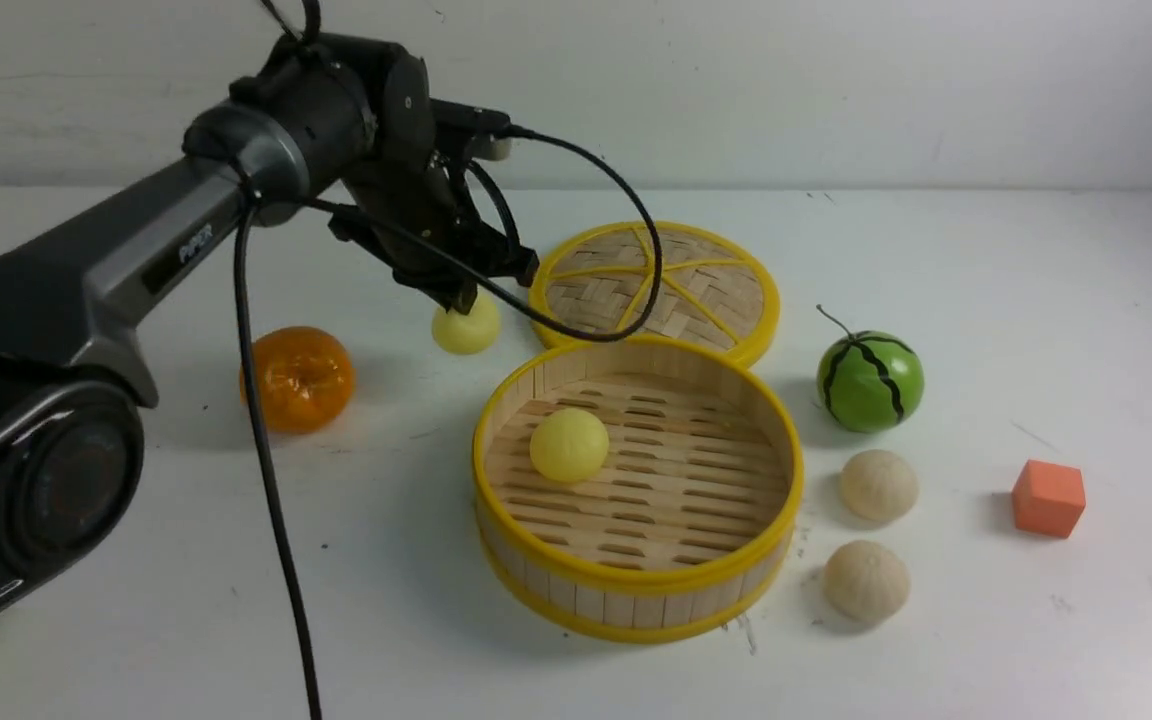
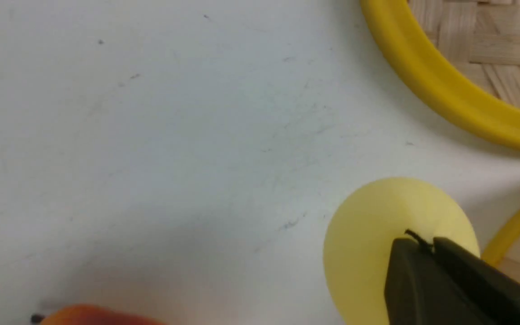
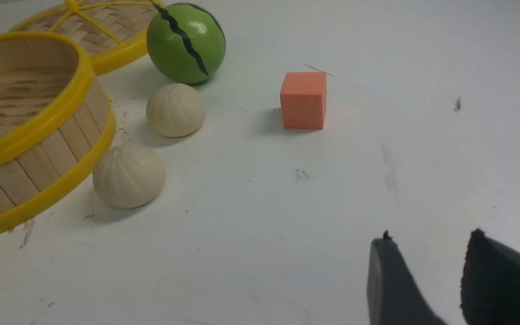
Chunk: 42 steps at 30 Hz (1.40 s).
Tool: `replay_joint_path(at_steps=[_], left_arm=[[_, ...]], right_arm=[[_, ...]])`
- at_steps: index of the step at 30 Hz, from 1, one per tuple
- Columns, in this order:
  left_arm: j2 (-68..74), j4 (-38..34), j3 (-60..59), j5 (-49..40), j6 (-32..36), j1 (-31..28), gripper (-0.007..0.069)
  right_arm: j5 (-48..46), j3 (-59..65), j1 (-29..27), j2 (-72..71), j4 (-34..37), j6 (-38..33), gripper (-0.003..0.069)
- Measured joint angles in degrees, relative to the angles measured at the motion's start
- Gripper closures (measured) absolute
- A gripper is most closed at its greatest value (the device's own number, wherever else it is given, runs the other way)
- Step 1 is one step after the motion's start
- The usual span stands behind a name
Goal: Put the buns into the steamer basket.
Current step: Use the left arm to put the steamed stuffed bun into the steamer
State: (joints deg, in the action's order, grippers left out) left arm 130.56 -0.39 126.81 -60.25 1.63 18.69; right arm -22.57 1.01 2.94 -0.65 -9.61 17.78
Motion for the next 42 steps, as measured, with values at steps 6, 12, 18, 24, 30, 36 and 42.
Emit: replay_joint_path(at_steps=[6,12,18,24,30,36,42], left_arm=[[-7.09,-3.07,-2.39,-9.73,-0.13,0.46,0.0638],[-19.76,-3.76,-18.25,-10.13,0.74,9.18,0.0638],[-23.16,-3.76,-29.89,-2.85,3.06,19.44,0.0638],[-20.69,-2.59,-31.92,4.11,3.0,20.57,0.0638],[-17.41,0.39,-31.92,7.43,3.0,20.57,0.0638],[-15.44,3.87,-31.96,10.54,0.82,20.57,0.0638],[-14.39,6.32,-31.96,12.06,-2.36,20.57,0.0633]], right_arm=[[0.0,0.0,0.0,0.0,0.0,0.0,0.0418],[0.0,0.0,0.0,0.0,0.0,0.0,0.0418],[0.0,0.0,0.0,0.0,0.0,0.0,0.0418],[0.0,0.0,0.0,0.0,0.0,0.0,0.0418],[0.0,0.0,0.0,0.0,0.0,0.0,0.0418],[0.0,0.0,0.0,0.0,0.0,0.0,0.0418],[0.0,0.0,0.0,0.0,0.0,0.0,0.0418]])
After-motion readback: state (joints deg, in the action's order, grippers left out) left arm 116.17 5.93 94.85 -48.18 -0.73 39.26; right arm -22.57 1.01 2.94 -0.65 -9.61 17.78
